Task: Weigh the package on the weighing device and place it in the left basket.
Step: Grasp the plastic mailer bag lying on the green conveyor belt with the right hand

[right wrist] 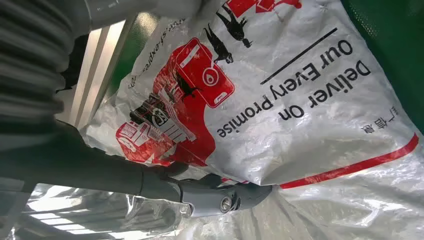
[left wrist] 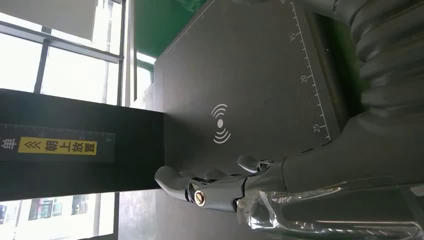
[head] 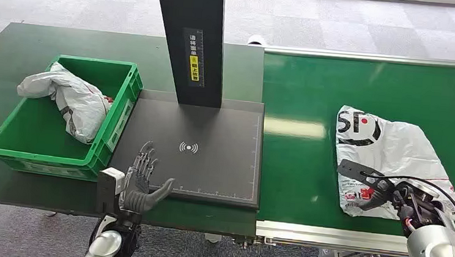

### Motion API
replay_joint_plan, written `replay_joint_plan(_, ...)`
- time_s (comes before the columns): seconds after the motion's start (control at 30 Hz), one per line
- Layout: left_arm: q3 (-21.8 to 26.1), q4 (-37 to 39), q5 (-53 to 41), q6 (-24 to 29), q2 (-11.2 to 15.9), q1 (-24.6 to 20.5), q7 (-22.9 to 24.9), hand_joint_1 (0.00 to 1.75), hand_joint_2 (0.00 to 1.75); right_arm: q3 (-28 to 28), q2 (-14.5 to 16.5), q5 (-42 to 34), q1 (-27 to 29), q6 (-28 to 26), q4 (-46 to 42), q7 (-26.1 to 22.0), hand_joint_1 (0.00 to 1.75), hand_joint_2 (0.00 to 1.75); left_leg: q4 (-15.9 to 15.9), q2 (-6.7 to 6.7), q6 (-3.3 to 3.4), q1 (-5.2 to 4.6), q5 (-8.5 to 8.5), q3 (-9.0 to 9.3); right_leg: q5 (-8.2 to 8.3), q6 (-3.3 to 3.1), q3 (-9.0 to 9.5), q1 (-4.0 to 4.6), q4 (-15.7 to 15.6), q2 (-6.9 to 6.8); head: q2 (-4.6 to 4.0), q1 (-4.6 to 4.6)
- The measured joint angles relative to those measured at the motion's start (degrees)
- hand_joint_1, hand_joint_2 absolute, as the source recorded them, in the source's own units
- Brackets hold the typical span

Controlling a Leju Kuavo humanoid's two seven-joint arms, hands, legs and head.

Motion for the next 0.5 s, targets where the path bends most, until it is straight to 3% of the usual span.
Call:
replay_joint_plan(0.27,0.1,0.2,0.4,-0.4,-0.1,0.0,0.3,0.0,1.75,2.4,0.2,0.5,-0.9,4.8,0.0,-6.9,1.75,1.75,0.0,0.02,0.0,0.01,0.0,0.04,0.0,0.0,0.06,0.01,0.0,0.0,0.0,0.01)
replay_joint_plan(0.5,0.9,0.1,-0.4,-0.6,0.0,0.0,0.9,0.0,1.75,6.2,0.8,1.8,-2.3,4.5,-0.2,-11.9,1.75,1.75,0.0,0.01,0.0,0.01,0.01,0.03,0.0,0.0,0.06,0.01,0.0,0.0,0.0,0.01)
